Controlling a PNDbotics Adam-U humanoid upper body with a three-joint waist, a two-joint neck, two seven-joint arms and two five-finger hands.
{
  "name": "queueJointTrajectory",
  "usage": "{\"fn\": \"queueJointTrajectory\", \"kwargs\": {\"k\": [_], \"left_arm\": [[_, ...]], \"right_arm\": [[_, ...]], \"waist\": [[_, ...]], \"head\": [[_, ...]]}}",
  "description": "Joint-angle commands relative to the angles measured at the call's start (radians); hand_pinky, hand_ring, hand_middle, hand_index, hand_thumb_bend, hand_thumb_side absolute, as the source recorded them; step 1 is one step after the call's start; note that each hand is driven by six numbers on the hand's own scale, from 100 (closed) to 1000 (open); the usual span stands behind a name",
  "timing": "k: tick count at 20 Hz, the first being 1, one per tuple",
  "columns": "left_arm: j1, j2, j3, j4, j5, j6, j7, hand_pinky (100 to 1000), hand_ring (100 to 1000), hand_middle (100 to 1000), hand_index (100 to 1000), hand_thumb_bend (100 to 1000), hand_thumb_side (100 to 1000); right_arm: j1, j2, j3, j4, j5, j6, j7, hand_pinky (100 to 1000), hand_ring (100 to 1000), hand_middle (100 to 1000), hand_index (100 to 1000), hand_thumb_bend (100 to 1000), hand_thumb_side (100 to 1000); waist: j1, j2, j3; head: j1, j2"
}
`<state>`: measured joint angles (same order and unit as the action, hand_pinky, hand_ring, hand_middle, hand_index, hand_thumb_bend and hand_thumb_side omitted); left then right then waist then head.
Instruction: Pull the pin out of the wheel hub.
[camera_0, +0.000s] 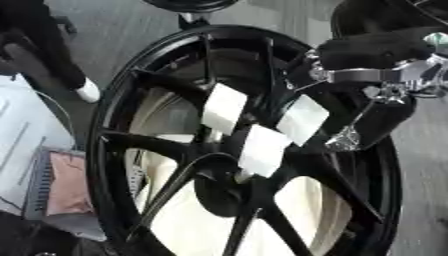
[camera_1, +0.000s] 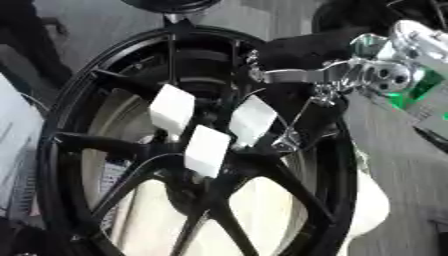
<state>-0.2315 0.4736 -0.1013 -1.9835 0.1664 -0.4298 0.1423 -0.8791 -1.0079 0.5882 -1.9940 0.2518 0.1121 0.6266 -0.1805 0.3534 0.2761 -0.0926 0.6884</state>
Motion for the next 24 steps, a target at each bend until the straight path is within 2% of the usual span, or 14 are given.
{"fn": "queueJointTrajectory", "kwargs": {"k": [1,4,11,18,24], "left_arm": [[-0.011,0.01,0.0,-0.017,-0.003,0.003,0.002,777,649,614,794,100,737],[-0.01,0.011,0.0,-0.017,-0.001,0.004,0.002,777,649,614,794,100,737],[-0.01,0.008,0.002,-0.017,-0.001,0.005,0.004,777,650,614,793,100,737],[-0.008,0.008,0.002,-0.017,-0.001,0.008,0.006,778,650,614,793,100,738],[-0.008,0.009,0.002,-0.017,0.002,0.008,0.007,778,651,615,793,100,737]], "right_arm": [[-0.013,-0.02,-0.022,-0.006,-0.003,0.004,-0.011,851,762,670,753,332,100],[-0.011,-0.02,-0.023,-0.006,-0.005,0.01,-0.024,851,758,651,738,279,100],[-0.002,-0.02,-0.028,-0.006,-0.003,0.033,-0.048,848,736,588,686,224,100],[-0.004,-0.016,-0.037,-0.006,0.013,0.052,-0.139,829,648,425,510,153,100],[-0.004,-0.025,-0.043,-0.006,0.012,0.051,-0.164,827,624,391,468,152,100]], "waist": [[0.013,-0.019,-0.006],[0.014,-0.021,-0.01],[0.011,-0.022,-0.007],[0.011,-0.023,-0.009],[0.012,-0.03,-0.012]], "head": [[-0.003,-0.011],[-0.001,-0.013],[0.002,-0.015],[0.005,-0.012],[0.005,-0.011]]}}
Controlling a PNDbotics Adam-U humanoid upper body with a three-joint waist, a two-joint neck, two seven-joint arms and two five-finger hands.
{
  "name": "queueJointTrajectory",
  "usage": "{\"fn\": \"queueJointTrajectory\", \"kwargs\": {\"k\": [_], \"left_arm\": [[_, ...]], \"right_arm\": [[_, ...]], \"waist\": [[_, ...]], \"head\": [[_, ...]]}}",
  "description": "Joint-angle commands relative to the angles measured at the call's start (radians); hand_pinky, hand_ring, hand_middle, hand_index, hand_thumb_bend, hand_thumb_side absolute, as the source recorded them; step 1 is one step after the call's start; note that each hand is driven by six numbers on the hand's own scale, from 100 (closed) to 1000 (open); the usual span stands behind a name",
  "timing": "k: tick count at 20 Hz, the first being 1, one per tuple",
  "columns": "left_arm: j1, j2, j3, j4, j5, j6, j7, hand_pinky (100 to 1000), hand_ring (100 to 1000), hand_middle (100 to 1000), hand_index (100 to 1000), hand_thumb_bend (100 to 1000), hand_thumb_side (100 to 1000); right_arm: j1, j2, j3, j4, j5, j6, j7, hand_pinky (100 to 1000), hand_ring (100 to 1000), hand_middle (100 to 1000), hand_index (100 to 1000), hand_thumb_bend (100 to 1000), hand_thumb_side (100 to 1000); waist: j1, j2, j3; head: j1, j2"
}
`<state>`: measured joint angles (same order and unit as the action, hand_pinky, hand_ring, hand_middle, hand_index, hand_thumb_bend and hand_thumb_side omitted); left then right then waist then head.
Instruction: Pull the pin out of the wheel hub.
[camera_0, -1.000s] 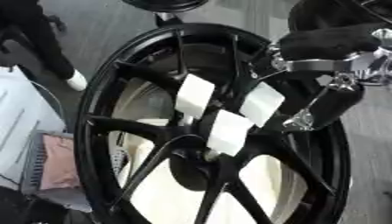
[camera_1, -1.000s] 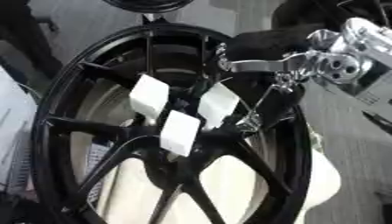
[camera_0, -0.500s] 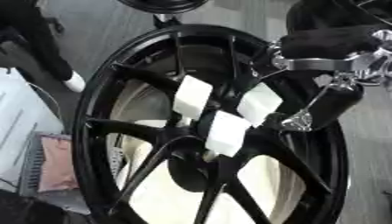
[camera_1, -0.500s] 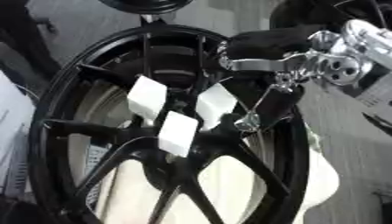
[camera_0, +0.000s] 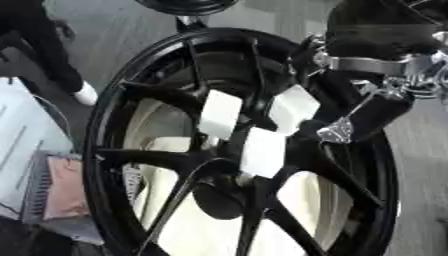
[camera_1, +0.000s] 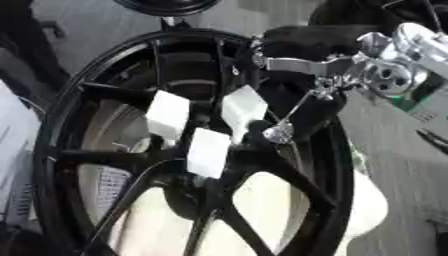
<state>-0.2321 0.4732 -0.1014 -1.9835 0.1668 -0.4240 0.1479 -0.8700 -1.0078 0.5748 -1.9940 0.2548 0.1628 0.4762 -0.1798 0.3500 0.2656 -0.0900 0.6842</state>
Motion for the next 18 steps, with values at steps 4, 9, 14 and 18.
{"fn": "queueJointTrajectory", "kwargs": {"k": [4,9,14,18], "left_arm": [[-0.007,0.011,0.003,-0.017,0.005,0.002,0.001,778,652,615,793,100,736],[-0.006,0.012,0.005,-0.017,0.01,0.003,0.001,779,653,616,794,100,734],[-0.005,0.012,0.008,-0.017,0.015,0.003,0.002,779,655,616,794,100,732],[-0.003,0.013,0.011,-0.017,0.019,0.003,0.004,779,655,617,794,100,730]], "right_arm": [[-0.009,-0.04,-0.05,-0.006,0.007,0.0,-0.011,832,626,391,468,165,100],[0.012,-0.071,-0.104,-0.006,-0.033,0.041,-0.019,831,620,389,463,148,100],[0.036,-0.101,-0.189,0.003,-0.105,0.121,-0.057,830,614,387,458,122,100],[0.043,-0.118,-0.253,0.037,-0.112,0.148,-0.088,837,615,389,461,121,100]], "waist": [[0.013,-0.032,-0.003],[0.016,-0.04,-0.01],[0.021,-0.048,-0.014],[0.024,-0.054,-0.02]], "head": [[0.003,-0.008],[0.004,-0.015],[0.004,-0.024],[0.005,-0.032]]}}
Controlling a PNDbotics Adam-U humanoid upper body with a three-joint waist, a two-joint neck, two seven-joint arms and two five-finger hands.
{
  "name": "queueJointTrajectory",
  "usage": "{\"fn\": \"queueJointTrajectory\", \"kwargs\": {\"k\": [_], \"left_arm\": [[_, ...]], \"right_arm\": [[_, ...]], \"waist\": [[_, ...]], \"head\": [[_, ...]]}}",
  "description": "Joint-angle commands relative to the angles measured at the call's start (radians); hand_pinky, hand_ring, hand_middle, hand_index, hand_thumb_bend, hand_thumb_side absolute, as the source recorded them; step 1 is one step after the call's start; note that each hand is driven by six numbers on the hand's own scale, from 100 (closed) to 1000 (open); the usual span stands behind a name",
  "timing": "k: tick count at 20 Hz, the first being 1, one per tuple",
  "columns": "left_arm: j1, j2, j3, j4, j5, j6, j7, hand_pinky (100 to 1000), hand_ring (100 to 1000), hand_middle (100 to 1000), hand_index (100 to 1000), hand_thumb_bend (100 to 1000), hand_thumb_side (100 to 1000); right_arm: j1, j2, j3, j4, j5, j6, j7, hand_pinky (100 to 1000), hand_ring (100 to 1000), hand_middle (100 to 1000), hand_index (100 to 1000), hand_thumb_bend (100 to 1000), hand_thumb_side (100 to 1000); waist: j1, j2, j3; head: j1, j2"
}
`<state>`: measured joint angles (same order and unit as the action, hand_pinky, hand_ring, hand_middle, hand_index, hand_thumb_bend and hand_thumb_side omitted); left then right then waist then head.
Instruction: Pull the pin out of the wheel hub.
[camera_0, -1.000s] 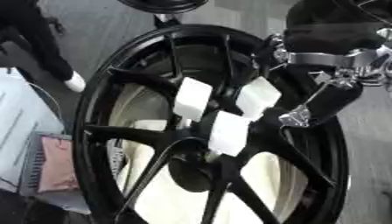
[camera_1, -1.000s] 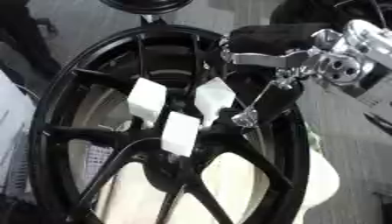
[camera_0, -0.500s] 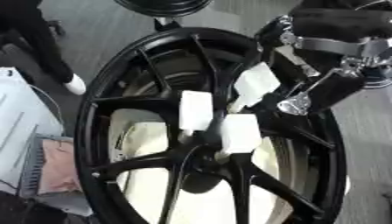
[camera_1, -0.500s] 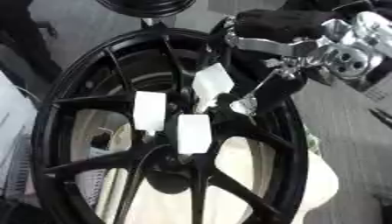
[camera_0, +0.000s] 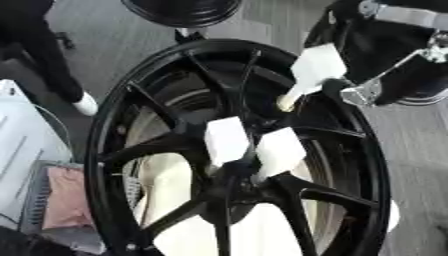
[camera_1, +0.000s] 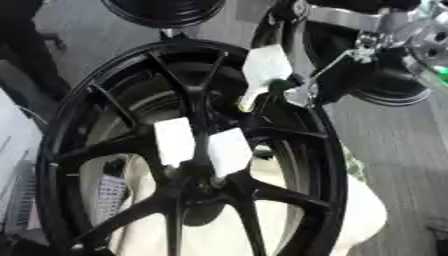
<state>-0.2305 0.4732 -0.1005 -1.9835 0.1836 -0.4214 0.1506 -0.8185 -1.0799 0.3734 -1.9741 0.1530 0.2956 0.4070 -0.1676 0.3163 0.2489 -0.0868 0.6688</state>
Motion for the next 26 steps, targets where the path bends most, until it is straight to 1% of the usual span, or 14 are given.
{"fn": "queueJointTrajectory", "kwargs": {"k": [1,4,7,12,15,20,23,26], "left_arm": [[-0.004,0.013,0.011,-0.017,0.003,0.0,0.002,779,655,617,794,100,728],[-0.003,0.013,0.013,-0.017,0.004,-0.002,0.003,779,656,617,794,100,727],[-0.001,0.013,0.016,-0.017,0.002,-0.005,0.006,779,655,617,794,100,725],[0.002,0.009,0.023,-0.017,-0.003,-0.009,0.014,779,655,616,794,100,725],[0.002,0.007,0.027,-0.017,-0.007,-0.011,0.02,780,656,617,794,100,724],[0.006,0.004,0.034,-0.017,-0.015,-0.014,0.03,780,656,617,794,100,723],[0.01,0.003,0.037,-0.017,-0.02,-0.016,0.035,780,656,617,794,100,723],[0.011,0.003,0.037,-0.017,-0.023,-0.016,0.037,780,656,617,794,100,722]], "right_arm": [[-0.006,-0.052,-0.067,0.028,-0.004,0.018,-0.028,842,618,391,463,124,100],[0.011,-0.068,-0.109,0.062,0.012,0.024,-0.053,846,621,400,471,128,100],[0.052,-0.101,-0.166,0.104,0.037,0.032,-0.082,852,625,407,479,138,100],[0.197,-0.173,-0.316,0.209,0.059,0.059,-0.172,852,625,417,487,132,100],[0.289,-0.196,-0.409,0.294,0.059,0.08,-0.238,844,623,432,499,124,100],[0.407,-0.19,-0.552,0.451,0.048,0.101,-0.375,824,613,442,505,114,100],[0.459,-0.179,-0.619,0.562,0.049,0.116,-0.456,815,613,455,518,118,100],[0.483,-0.172,-0.665,0.69,0.067,0.144,-0.535,807,609,459,521,121,100]], "waist": [[0.013,-0.022,-0.006],[0.017,-0.023,-0.012],[0.022,-0.022,-0.016],[0.033,-0.014,-0.034],[0.038,-0.01,-0.046],[0.045,-0.006,-0.061],[0.049,-0.005,-0.07],[0.051,-0.005,-0.074]], "head": [[0.004,-0.018],[0.006,-0.02],[0.011,-0.02],[0.028,-0.021],[0.039,-0.023],[0.058,-0.02],[0.068,-0.017],[0.073,-0.017]]}}
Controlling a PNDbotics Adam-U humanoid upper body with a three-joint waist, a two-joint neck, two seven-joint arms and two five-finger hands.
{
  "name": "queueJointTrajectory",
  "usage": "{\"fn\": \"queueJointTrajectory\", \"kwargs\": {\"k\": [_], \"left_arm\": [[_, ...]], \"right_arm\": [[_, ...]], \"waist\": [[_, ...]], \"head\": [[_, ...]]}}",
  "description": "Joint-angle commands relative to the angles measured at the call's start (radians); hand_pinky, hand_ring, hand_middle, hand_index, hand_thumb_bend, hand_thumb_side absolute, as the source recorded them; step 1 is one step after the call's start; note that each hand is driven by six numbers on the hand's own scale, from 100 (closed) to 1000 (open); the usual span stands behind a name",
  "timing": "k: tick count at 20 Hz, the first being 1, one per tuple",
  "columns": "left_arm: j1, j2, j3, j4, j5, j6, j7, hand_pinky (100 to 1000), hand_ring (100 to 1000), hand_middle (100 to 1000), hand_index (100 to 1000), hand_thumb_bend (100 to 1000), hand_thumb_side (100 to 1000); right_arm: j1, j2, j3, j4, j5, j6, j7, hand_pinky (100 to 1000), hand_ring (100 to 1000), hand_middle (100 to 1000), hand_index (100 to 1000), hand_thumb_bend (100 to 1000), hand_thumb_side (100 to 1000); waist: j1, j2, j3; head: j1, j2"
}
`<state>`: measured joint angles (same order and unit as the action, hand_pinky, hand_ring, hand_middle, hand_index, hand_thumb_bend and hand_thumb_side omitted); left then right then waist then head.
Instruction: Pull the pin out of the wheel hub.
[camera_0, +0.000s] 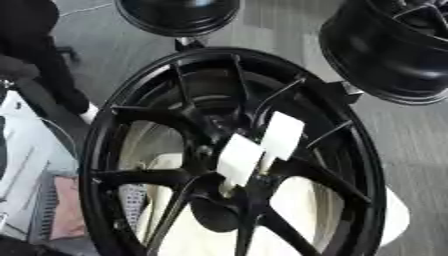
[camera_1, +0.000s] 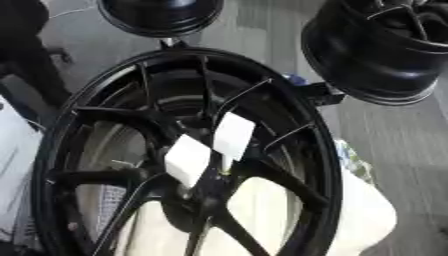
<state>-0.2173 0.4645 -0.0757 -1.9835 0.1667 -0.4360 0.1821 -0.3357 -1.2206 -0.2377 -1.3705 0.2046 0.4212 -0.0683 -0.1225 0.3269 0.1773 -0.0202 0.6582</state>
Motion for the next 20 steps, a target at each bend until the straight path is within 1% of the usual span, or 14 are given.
{"fn": "queueJointTrajectory", "kwargs": {"k": [1,3,5,6,7,8,9,10,12,15,18,20], "left_arm": [[-0.002,0.011,0.012,-0.017,-0.006,-0.001,0.006,780,656,617,794,100,722],[-0.003,0.011,0.011,-0.017,-0.007,-0.001,0.006,780,656,617,794,100,722],[-0.001,0.011,0.012,-0.017,-0.008,-0.001,0.007,780,656,617,794,100,723],[0.0,0.011,0.012,-0.017,-0.008,-0.001,0.007,780,656,617,794,100,723],[0.0,0.011,0.012,-0.017,-0.008,-0.002,0.007,780,656,617,794,100,723],[0.0,0.011,0.012,-0.017,-0.008,-0.002,0.007,780,657,617,794,100,723],[0.0,0.011,0.012,-0.017,-0.008,-0.002,0.007,780,657,617,794,100,721],[0.0,0.011,0.012,-0.017,-0.008,-0.002,0.007,780,657,617,794,100,721],[0.0,0.011,0.012,-0.017,-0.008,-0.003,0.007,780,657,617,794,100,720],[0.002,0.012,0.013,-0.017,-0.007,-0.004,0.009,780,657,617,794,100,719],[0.002,0.012,0.013,-0.017,-0.007,-0.004,0.009,780,658,617,793,100,719],[0.002,0.011,0.013,-0.017,-0.006,-0.004,0.008,780,658,617,793,100,718]], "right_arm": [[0.002,-0.03,-0.059,0.118,0.018,0.021,-0.08,807,609,459,521,121,100],[0.003,-0.031,-0.06,0.151,0.016,0.015,-0.102,807,609,459,521,121,100],[0.002,-0.031,-0.082,0.25,0.027,0.064,-0.151,798,673,596,677,324,100],[0.0,-0.032,-0.084,0.298,0.028,0.087,-0.164,803,702,649,720,394,100],[-0.002,-0.033,-0.082,0.333,0.027,0.102,-0.168,811,745,714,772,454,130],[-0.003,-0.035,-0.078,0.363,0.024,0.121,-0.163,815,766,753,800,475,185],[-0.006,-0.036,-0.075,0.383,0.024,0.135,-0.158,817,788,795,834,485,243],[-0.009,-0.037,-0.076,0.398,0.023,0.149,-0.159,815,792,805,842,478,268],[-0.015,-0.035,-0.079,0.406,0.019,0.166,-0.168,807,787,802,839,469,285],[-0.023,-0.029,-0.091,0.378,0.005,0.16,-0.206,787,754,759,810,445,265],[-0.024,-0.022,-0.092,0.306,-0.012,0.14,-0.24,781,732,717,786,440,226],[-0.025,-0.017,-0.087,0.245,-0.017,0.13,-0.245,779,724,705,780,434,214]], "waist": [[0.006,-0.016,-0.002],[0.006,-0.016,-0.002],[0.006,-0.017,0.0],[0.005,-0.017,0.003],[0.005,-0.018,0.004],[0.005,-0.018,0.005],[0.005,-0.018,0.005],[0.006,-0.019,0.005],[0.008,-0.02,0.003],[0.009,-0.021,0.001],[0.01,-0.022,-0.002],[0.011,-0.023,-0.003]], "head": [[0.006,-0.006],[0.006,-0.006],[0.01,-0.007],[0.01,-0.007],[0.009,-0.006],[0.009,-0.005],[0.009,-0.005],[0.009,-0.004],[0.009,-0.003],[0.01,-0.002],[0.01,-0.003],[0.008,-0.003]]}}
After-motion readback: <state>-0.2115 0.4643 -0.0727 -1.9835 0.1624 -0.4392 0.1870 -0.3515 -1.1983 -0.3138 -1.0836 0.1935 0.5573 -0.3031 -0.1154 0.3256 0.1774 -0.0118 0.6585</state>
